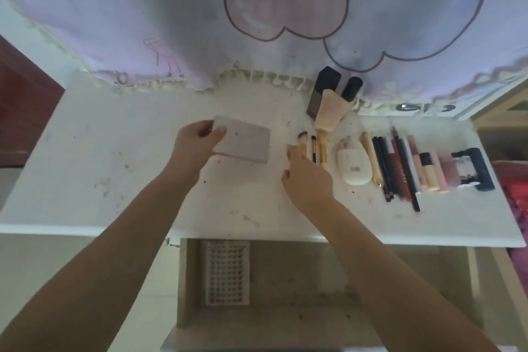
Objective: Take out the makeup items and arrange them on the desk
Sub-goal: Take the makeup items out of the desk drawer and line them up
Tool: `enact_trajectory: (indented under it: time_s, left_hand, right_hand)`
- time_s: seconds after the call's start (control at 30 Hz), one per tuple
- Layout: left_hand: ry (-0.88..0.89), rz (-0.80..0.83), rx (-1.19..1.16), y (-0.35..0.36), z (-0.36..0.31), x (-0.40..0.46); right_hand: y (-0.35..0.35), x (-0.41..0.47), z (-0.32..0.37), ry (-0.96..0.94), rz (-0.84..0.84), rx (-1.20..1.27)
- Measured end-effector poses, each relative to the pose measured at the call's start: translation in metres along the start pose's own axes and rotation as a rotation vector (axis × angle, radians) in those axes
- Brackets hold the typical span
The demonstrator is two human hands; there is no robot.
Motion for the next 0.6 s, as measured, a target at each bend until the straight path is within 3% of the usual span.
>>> enact_trajectory:
  time_s: [0.1, 0.23, 0.4, 0.6]
  left_hand:
    - [-0.031, -0.015, 0.032, 0.036, -0.013, 0.053]
    - [-0.014, -0.041, 0.086, 0.078, -0.030, 0.093]
    - [0.020, -0.068, 0.298, 0.107, -0.034, 0.113]
    - [0.050, -0.061, 0.565, 0.094, -0.033, 0.107]
  right_hand:
    - [-0.002, 0.008, -0.005, -0.012, -0.044, -0.192]
    - [-0.002, 0.011, -0.013, -0.082, -0.072, -0.243]
    - [-0.009, 0.006, -0.024, -0.159, -0.232, -0.188]
    - [-0.020, -0.040, -0.007, -0.351, -0.329, 0.024]
Point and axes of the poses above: each hand's wrist, its own x-axis towards the middle knuckle, its own y-axis out of the palm, z = x × y, the point moved 7 cm from there along x, towards the middle knuckle, and after that the axes turned 15 degrees about x, right-handed, at the moved point
